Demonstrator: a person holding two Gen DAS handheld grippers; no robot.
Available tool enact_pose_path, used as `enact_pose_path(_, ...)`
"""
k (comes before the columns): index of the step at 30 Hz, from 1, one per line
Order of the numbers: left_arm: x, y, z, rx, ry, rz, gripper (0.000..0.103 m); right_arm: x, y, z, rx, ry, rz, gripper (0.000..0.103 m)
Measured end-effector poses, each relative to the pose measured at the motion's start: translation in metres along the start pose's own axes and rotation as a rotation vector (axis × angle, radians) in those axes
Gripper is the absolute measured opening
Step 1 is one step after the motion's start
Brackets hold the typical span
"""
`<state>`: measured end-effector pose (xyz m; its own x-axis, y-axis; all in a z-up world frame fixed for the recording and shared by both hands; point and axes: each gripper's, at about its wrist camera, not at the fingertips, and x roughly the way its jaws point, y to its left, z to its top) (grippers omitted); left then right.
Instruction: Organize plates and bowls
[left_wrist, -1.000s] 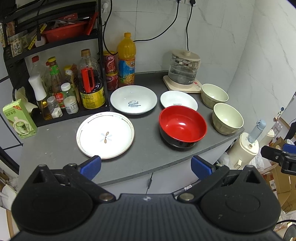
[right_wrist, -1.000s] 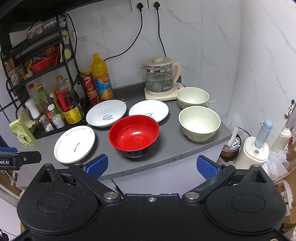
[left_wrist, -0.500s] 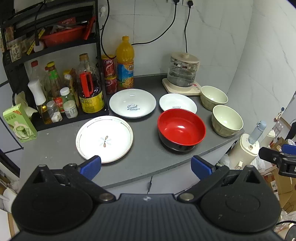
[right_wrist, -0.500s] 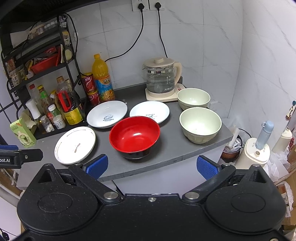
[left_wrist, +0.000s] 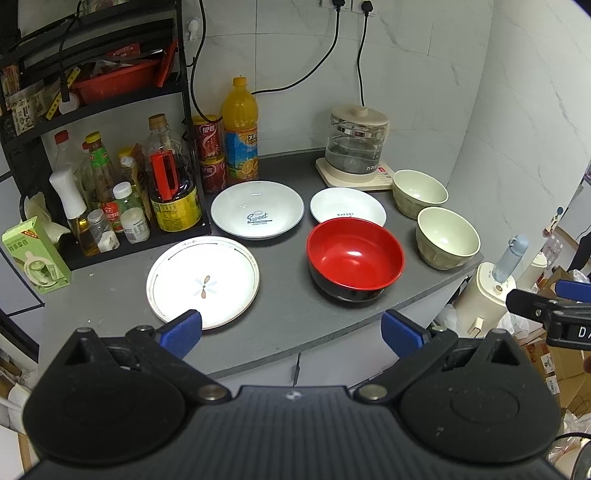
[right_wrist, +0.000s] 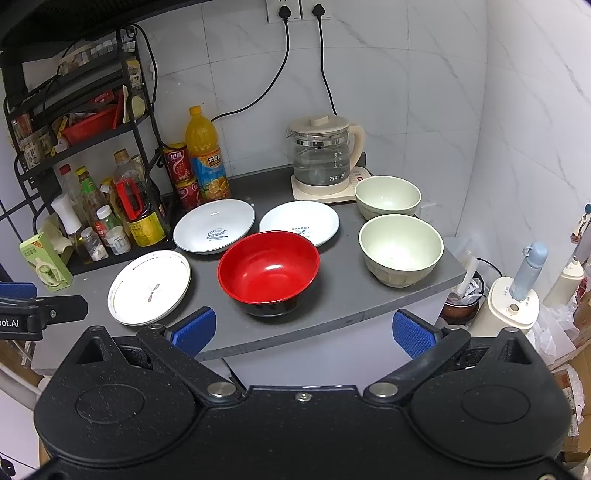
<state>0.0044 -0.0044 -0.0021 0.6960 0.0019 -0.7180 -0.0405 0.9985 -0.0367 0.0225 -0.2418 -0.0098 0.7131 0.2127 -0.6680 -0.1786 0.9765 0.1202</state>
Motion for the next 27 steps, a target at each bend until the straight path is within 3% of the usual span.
enact_pose_path(27,0.007,-0.017,0.003,-0.038,0.033,0.024,0.102,0.006,-0.022,0.001,0.023,0.025,0.025,0.103)
